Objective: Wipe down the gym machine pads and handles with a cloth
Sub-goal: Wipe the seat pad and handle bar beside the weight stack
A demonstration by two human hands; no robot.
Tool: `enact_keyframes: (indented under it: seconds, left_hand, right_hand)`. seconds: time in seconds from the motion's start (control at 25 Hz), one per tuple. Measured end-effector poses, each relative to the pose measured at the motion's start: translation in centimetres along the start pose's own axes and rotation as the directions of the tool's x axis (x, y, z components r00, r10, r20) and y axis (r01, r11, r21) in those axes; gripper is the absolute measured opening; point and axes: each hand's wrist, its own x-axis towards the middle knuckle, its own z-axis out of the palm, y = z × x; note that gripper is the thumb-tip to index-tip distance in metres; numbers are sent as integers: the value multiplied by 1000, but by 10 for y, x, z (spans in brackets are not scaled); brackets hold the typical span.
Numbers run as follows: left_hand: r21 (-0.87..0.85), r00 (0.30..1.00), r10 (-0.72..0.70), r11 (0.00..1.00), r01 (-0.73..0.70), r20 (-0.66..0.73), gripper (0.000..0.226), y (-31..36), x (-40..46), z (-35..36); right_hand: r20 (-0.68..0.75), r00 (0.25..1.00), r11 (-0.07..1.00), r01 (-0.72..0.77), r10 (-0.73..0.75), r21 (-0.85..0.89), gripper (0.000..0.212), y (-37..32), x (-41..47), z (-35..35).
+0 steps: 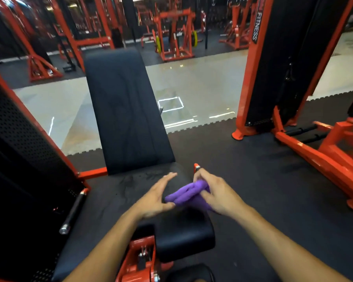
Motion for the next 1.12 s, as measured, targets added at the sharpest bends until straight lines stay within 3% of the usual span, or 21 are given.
enact_keyframes:
  seconds: [0.08,0.16,0.24,0.32,0.4,0.52,0.56,0.64,0.76,0.88,1.0,1.08,1.12]
  left_hand:
    - [-79,991,126,988,-130,-55,92,56,1,1]
    - [-117,960,166,974,-196,-226,74,94,0,4]
    - [-109,909,204,960,-259,-363,52,119,-6,6]
    - [-39,882,244,958,-284,-403,35,133,-15,10]
    - [-86,900,229,956,-279,-371,25,138,-25,14]
    - [-275,937,163,928,-252,-309,25,132,-40,30]
    - [-327,951,123,920,-217,-283,25,127,-44,37]
    - [-381,978,53,915,-129,-203,25,109,-50,52]
    - [-257,989,-7,966,-32,-150,19,63,-48,60]
    - [-202,983,-89,978,56,-158,23,22,-35,55]
    - [-36,943,-172,985,168,-284,67,-21,-2,41]
    - [155,891,-301,917,368,-340,80,-65,16,32]
    - [226,873,-380,862,454,-304,78,-87,21,31]
  right_hand:
    - [8,998,997,59,-60,43,45,-22,7,-39]
    - [19,996,994,90,-91,60,44,-40,7,-72]
    - [-22,998,996,57,-55,62,30,-50,-1,-103]
    - [-54,999,998,2,2,63,16,-52,-14,-123]
    - [-9,998,993,-57,58,100,22,-48,-32,-127]
    - [129,981,915,-183,146,360,56,-18,-63,-92]
    - [190,966,866,-243,175,437,58,-8,-72,-69]
    - [346,913,751,-381,214,540,51,9,-86,-16]
    - [424,861,634,-498,281,591,34,10,-85,33]
    - [323,862,598,-504,391,623,28,11,-63,40]
    - [117,835,554,-454,538,698,20,24,-28,34]
    - [-60,828,681,-414,557,604,11,35,2,32]
    - [-117,851,784,-408,513,467,16,39,19,35]
